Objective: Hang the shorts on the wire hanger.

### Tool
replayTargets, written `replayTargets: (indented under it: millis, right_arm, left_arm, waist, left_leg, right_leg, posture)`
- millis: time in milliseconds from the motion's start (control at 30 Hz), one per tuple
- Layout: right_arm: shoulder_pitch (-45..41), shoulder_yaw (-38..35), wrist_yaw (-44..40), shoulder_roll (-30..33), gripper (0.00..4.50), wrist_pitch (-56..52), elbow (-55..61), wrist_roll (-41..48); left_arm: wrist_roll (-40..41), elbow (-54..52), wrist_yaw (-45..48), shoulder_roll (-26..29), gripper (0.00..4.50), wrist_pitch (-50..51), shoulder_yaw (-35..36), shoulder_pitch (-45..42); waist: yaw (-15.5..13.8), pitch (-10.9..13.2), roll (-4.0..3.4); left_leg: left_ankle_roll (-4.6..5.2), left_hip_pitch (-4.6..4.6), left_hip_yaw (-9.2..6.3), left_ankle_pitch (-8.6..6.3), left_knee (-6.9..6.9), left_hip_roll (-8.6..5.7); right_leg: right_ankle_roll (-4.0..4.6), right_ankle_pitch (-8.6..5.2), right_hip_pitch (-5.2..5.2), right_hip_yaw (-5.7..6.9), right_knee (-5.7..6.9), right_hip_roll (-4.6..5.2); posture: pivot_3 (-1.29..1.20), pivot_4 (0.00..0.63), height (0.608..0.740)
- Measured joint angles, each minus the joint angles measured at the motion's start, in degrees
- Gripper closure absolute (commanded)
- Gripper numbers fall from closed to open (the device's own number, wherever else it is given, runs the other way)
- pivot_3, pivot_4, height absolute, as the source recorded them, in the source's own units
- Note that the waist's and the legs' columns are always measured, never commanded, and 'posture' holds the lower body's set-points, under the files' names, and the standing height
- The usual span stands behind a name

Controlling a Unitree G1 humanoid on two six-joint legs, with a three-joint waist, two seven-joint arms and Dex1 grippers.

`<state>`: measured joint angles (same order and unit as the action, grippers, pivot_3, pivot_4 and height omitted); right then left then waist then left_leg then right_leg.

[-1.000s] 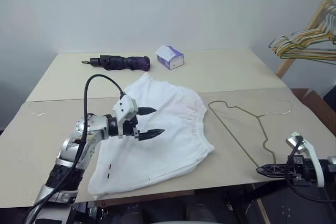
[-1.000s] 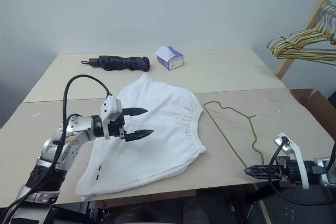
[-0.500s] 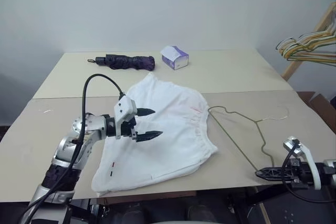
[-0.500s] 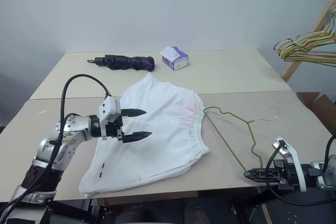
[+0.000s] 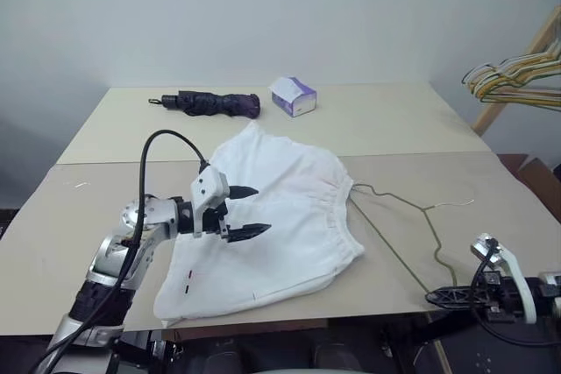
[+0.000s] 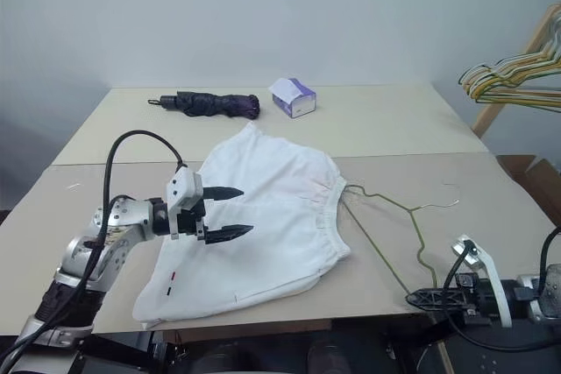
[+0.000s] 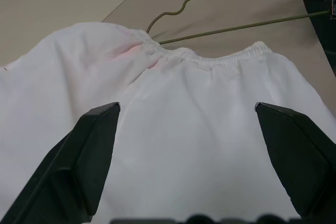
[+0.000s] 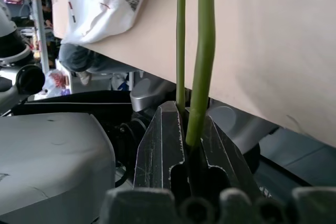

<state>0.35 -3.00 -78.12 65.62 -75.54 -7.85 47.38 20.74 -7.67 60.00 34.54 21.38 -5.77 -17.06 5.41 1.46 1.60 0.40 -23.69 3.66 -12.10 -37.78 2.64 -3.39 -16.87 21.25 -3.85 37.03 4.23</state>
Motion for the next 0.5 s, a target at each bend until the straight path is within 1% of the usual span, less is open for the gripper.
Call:
replayTargets:
  millis: [133, 267, 333, 433, 500]
  right_arm:
    - [0.4, -0.1, -2.3, 0.0, 4.50, 0.7, 2.0, 0.9]
    - [0.9, 0.6, -4.7, 0.5, 4.50, 4.3, 5.5, 0.5]
    - [-1.7, 3.1, -5.1, 0.9, 4.50, 4.9, 5.9, -1.0]
    - [-8.1, 7.5, -4.7, 0.4, 4.50, 4.8, 3.8, -3.7]
    - [-14.0, 11.3, -3.7, -1.0, 4.50, 4.7, -0.3, -6.7]
  left_arm:
    - [-0.3, -0.4, -0.4, 0.2, 0.05, 0.0, 0.1, 0.7]
    - [-0.3, -0.5, -0.5, 0.2, 0.05, 0.0, 0.1, 1.2]
    - [-0.4, -0.6, -0.6, 0.2, 0.05, 0.0, 0.1, 1.3]
    - [-0.4, -0.8, -0.7, 0.0, 0.05, -0.1, 0.0, 1.3]
    - [-0.6, -0.8, -0.8, 0.0, 0.05, -0.2, -0.2, 1.3]
  waist:
    - [-0.1, 0.0, 0.00]
    - [-0.1, 0.0, 0.00]
    - [0.0, 0.0, -0.01]
    - [0.1, 0.0, -0.02]
    - [0.1, 0.0, -0.02]
  left_leg:
    - [0.00, 0.01, -0.01, 0.00, 0.00, 0.00]
    - [0.00, 0.01, -0.01, 0.00, 0.00, 0.01]
    - [0.00, 0.05, 0.01, 0.00, -0.01, 0.03]
    - [0.00, 0.11, 0.02, 0.00, -0.01, 0.04]
    - [0.00, 0.11, 0.02, 0.00, -0.01, 0.02]
  right_leg:
    - [0.00, 0.00, -0.01, 0.00, 0.00, -0.01]
    - [-0.01, 0.00, 0.00, 0.00, 0.01, -0.01]
    - [0.00, 0.01, -0.01, 0.00, 0.01, -0.01]
    - [0.01, 0.02, -0.03, -0.02, 0.01, -0.02]
    - [0.03, 0.03, -0.03, -0.02, 0.01, -0.02]
  posture:
    - [-0.09, 0.000, 0.740]
    - [-0.09, 0.000, 0.740]
    - [-0.09, 0.000, 0.740]
    - [-0.08, 0.000, 0.740]
    - [-0.08, 0.000, 0.740]
